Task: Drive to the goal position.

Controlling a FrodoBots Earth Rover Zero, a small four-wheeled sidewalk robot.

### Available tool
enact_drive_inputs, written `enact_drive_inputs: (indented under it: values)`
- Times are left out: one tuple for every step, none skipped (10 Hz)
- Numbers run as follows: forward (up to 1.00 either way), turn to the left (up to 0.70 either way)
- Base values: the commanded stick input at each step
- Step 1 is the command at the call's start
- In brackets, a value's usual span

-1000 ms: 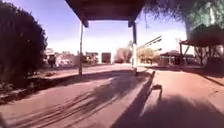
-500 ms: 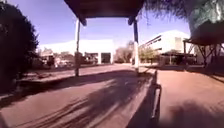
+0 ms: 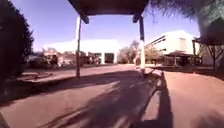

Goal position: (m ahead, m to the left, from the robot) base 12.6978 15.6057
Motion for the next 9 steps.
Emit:
enact_drive_inputs:
  values:
    - [0.85, 0.16]
    - [0.85, 0.34]
    - [0.85, 0.34]
    - [0.85, 0.34]
    - [0.85, 0.0]
    - [0.85, 0.0]
    - [0.85, 0.0]
    - [0.85, 0.0]
    - [0.85, 0.0]
